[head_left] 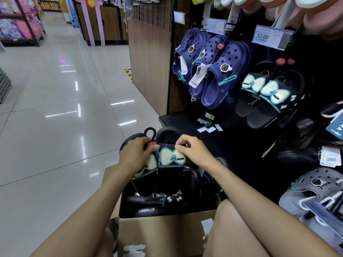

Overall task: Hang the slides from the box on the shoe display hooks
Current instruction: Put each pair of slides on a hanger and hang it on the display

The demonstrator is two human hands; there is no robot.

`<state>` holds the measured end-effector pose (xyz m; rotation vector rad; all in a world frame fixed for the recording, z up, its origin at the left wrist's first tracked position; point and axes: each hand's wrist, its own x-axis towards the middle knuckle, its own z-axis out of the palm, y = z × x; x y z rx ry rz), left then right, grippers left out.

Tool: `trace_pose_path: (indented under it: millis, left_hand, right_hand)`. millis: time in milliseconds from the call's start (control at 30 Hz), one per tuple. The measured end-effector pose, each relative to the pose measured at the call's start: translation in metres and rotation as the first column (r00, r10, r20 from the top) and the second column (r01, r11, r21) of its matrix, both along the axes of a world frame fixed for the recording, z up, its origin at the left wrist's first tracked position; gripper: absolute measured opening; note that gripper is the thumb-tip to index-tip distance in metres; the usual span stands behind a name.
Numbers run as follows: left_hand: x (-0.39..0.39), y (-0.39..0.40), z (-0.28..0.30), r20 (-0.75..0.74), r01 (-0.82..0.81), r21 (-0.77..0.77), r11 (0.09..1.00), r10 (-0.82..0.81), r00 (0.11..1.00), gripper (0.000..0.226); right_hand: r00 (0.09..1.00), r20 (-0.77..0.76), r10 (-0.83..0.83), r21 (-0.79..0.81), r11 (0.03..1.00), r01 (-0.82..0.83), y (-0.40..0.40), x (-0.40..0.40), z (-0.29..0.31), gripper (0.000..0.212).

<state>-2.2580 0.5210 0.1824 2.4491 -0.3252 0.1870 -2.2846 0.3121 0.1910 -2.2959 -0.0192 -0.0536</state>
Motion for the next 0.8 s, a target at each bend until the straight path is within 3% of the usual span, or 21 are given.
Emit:
trace_pose_path:
  millis: [233, 467, 600, 800]
  left_hand:
    - [-0.002, 0.005, 0.008, 0.066, -0.115, -0.176, 0.978, 0.128, 0.99, 0.034]
    - [-0.002, 0.005, 0.012, 0.083, -0.152, -0.269, 0.951, 0.18, 0.98, 0.037]
    - [0.004, 0.01, 0.009, 0.038, -0.11, -0.406, 0.907, 0.137, 0.99, 0.035]
    - [-0.001, -0.002, 0.008, 0.035, 0.036, -0.315, 0.948, -0.027, 0.999, 0.026]
  right_hand:
    - [0.997, 0.036, 0.068, -0.165, 0.984, -0.061, 0.005, -0.003, -0.004, 0.012]
    - [0.995, 0.061, 0.079, -0.134, 0.989, -0.07, 0.007, -0.004, -0.002, 0.007]
    - [0.992, 0.11, 0.066, -0.035, 0.997, -0.063, 0.008, -0.004, -0.001, 0.007]
    - [0.973, 0.233, 0.006, 0.235, 0.97, -0.062, 0.022, -0.006, 0.012, 0.02]
